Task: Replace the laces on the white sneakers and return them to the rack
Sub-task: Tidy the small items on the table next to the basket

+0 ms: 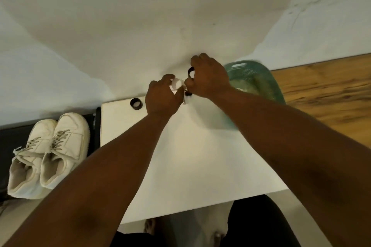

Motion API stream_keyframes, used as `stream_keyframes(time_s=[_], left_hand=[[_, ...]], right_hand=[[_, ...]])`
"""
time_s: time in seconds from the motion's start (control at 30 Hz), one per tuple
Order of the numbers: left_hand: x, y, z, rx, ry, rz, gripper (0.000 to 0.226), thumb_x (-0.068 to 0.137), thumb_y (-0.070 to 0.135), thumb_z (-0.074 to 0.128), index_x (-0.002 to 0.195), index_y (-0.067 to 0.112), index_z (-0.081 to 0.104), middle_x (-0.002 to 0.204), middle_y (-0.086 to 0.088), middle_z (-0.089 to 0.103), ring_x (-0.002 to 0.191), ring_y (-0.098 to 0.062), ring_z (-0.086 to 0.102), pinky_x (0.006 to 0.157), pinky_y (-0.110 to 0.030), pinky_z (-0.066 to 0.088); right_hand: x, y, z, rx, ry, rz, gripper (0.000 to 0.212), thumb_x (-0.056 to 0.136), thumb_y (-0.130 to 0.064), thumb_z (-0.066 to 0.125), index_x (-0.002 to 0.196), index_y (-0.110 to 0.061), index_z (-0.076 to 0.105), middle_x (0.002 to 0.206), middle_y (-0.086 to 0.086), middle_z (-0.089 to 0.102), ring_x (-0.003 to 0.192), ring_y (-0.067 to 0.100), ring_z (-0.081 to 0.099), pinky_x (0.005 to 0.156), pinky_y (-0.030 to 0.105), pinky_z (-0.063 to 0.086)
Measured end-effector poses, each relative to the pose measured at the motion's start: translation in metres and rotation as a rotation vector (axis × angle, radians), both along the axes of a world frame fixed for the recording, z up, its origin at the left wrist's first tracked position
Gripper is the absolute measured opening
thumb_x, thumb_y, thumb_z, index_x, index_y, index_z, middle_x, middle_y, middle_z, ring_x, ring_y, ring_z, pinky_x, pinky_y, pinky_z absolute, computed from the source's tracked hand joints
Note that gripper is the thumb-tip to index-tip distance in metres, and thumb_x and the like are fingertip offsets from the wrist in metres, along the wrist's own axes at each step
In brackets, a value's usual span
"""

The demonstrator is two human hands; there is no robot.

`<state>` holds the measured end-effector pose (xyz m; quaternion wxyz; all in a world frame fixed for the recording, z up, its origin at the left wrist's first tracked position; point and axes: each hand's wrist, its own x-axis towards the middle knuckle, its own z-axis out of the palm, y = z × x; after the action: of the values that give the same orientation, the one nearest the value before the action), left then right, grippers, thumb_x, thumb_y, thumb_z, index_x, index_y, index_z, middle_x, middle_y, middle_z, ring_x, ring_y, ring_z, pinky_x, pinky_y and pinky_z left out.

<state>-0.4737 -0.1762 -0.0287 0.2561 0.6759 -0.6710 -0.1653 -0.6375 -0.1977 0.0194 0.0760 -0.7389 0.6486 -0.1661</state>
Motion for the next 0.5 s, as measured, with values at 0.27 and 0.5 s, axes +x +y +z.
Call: stream_keyframes(time_s=[0.27,0.5], left_hand=[[-0.144,0.043,0.048,-0.088,-0.108,-0.366,0.035,0.079,0.050,0.072,0.105,0.027,0.074,0.100,0.002,0.073,0.097,-0.026,0.060,0.079,-0.037,0.048],[-0.216,0.051,0.053,0.175,-0.702,-0.465,0.029,0.081,0.056,0.065,0.085,0.029,0.059,0.071,0.011,0.045,0.097,-0.019,0.059,0.088,-0.040,0.036]], right_hand=[[-0.151,0.053,0.039,0.272,0.174,-0.140,0.041,0.072,-0.043,0.074,0.104,-0.018,0.068,0.093,0.005,0.066,0.085,0.028,0.065,0.075,0.033,0.050],[-0.177,0.079,0.018,0.536,0.364,-0.035,0.025,0.085,-0.031,0.073,0.103,-0.014,0.069,0.076,0.000,0.054,0.077,0.020,0.056,0.075,0.032,0.051]])
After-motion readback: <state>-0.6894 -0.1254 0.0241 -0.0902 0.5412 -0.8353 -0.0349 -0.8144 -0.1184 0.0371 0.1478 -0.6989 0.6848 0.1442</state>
